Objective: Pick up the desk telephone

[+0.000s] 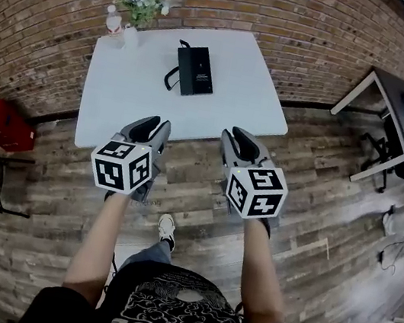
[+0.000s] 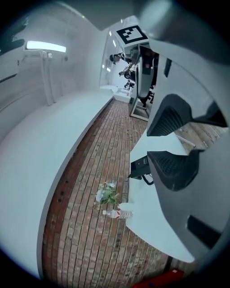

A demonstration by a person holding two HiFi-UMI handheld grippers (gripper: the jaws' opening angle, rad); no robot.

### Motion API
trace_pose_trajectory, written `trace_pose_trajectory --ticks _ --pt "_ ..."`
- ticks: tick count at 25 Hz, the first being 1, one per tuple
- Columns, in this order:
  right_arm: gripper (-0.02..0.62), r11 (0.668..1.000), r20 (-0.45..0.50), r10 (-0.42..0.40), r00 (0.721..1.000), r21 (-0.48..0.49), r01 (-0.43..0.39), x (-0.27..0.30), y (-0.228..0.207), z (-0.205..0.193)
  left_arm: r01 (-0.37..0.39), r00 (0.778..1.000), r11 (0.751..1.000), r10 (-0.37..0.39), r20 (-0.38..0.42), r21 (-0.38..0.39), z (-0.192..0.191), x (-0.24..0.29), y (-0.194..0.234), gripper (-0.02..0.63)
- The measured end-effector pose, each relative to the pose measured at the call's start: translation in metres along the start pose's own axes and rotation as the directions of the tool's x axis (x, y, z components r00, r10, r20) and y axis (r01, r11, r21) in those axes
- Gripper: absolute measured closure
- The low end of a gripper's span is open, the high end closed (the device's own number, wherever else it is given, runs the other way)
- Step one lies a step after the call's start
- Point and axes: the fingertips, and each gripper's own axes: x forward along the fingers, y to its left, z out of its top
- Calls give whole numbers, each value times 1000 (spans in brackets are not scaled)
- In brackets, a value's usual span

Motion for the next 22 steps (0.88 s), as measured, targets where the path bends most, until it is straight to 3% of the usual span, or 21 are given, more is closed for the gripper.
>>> trace_pose_trajectory --ticks 13,22 --pt "486 1000 -48 -19 999 -2 19 115 -19 32 38 999 998 -39 -17 -55 44 73 93 477" --pt "448 1000 -66 -24 998 3 24 155 -29 38 68 997 993 -70 -18 -92 58 104 122 456"
